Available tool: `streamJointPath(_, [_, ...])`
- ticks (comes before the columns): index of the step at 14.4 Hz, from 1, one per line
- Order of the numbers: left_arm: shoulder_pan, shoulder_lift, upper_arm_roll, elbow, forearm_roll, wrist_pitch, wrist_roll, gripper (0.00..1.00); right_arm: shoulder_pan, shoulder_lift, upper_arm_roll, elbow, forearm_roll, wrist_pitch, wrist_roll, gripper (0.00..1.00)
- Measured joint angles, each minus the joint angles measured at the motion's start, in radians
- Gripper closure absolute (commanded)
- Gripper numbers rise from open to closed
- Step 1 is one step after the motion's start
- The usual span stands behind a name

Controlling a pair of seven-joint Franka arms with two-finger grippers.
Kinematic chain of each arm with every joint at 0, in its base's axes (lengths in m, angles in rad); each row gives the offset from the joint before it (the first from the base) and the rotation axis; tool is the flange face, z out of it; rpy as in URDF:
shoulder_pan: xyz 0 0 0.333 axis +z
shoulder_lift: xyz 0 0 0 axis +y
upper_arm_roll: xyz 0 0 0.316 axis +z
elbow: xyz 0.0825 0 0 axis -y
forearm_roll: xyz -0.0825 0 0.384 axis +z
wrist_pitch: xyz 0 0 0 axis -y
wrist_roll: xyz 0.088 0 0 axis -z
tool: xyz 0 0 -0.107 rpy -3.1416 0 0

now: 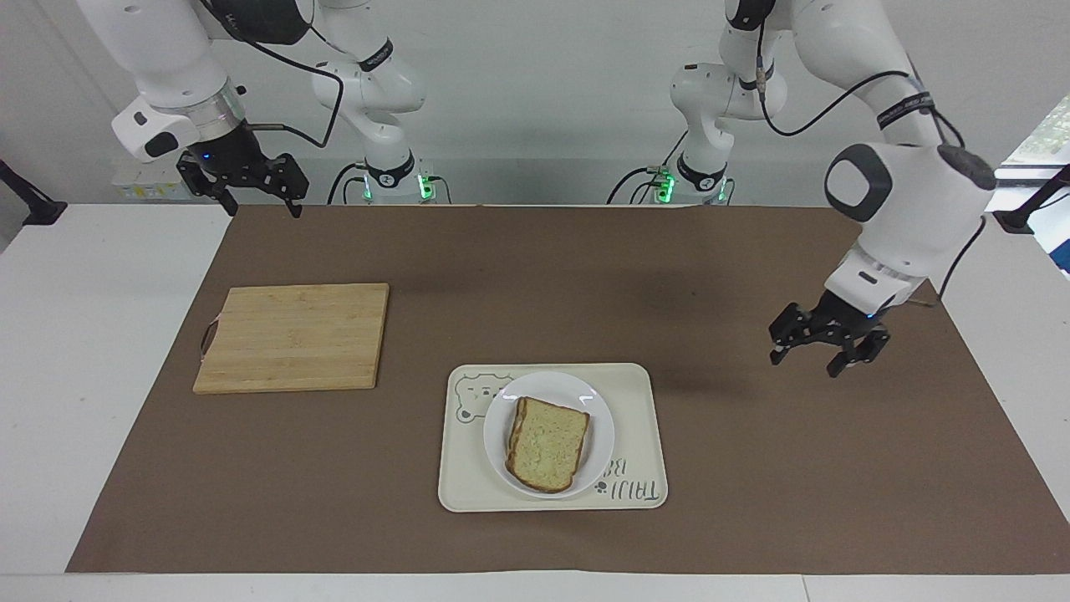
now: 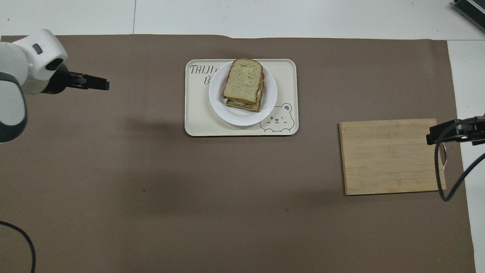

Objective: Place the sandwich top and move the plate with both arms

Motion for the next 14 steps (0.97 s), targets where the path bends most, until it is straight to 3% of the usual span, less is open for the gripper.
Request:
streamJointPath(2, [0.001,-0.041,0.025,0.077,0.076,-0.158,0.01,0.0,0.0,0.0,0.0,0.0,0.0,0.0,0.0,0.0])
streamJointPath(5, [0.009,-0.057,0.05,0.187,0.094,-0.362,0.019,0.0,0.0,0.0,0.0,0.0,0.0,0.0,0.0,0.0])
streamJointPath(12, [0.014,-0.152,0.049,0.245,0.098,-0.524,0.025,0.0,0.0,0.0,0.0,0.0,0.0,0.0,0.0,0.0])
streamJointPath(14, [0.075,-0.184,-0.01,0.239,0.106,-0.564,0.025,0.0,0.0,0.0,0.0,0.0,0.0,0.0,0.0,0.0])
